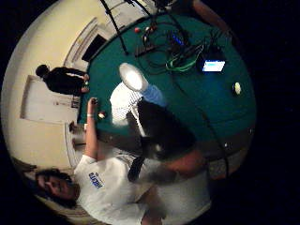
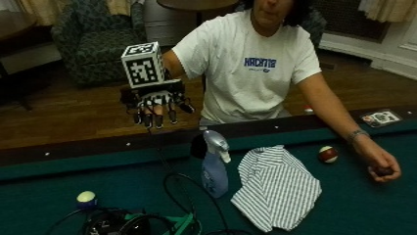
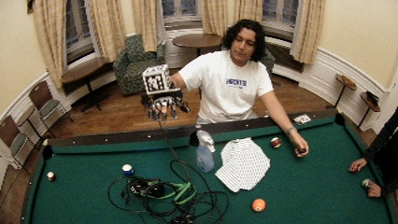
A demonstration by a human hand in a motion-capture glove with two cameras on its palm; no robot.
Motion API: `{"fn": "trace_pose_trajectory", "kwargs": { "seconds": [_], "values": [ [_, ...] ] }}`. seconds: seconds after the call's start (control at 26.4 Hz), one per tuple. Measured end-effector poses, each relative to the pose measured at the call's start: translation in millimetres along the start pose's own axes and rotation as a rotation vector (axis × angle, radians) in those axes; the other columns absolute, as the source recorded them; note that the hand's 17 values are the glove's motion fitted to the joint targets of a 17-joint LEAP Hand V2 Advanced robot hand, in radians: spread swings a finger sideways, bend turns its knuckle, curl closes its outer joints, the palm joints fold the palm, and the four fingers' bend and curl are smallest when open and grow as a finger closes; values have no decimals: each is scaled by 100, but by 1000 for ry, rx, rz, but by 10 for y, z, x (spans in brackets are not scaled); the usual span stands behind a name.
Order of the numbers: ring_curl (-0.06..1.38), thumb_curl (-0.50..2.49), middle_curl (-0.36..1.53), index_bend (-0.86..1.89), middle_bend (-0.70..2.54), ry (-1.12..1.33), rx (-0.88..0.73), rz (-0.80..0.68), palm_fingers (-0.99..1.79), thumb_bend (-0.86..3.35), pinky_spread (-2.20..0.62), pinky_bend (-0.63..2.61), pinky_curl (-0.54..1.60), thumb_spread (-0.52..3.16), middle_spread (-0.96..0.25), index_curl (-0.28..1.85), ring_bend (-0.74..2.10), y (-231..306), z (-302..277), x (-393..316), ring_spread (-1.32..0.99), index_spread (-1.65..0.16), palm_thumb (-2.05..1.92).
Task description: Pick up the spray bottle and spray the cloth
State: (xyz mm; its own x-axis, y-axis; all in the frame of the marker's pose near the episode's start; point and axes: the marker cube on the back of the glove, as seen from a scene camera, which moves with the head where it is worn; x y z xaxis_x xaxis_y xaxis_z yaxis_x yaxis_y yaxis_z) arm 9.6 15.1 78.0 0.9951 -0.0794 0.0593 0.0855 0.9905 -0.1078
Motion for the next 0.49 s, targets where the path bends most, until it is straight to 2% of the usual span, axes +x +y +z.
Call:
{"fn": "trace_pose_trajectory", "kwargs": {
  "seconds": [0.23, 0.49],
  "values": [
    [35, 33, 36, 27, 51, -93, -38, -37, 113, 8, 4, 14, 17, 92, -18, 37, 49, 60, 443, 89, -18, -30, 68],
    [36, 36, 38, 25, 50, -440, -97, -34, 113, 3, 4, 13, 18, 94, -19, 39, 48, 127, 903, 66, -18, -30, 70]
  ]
}}
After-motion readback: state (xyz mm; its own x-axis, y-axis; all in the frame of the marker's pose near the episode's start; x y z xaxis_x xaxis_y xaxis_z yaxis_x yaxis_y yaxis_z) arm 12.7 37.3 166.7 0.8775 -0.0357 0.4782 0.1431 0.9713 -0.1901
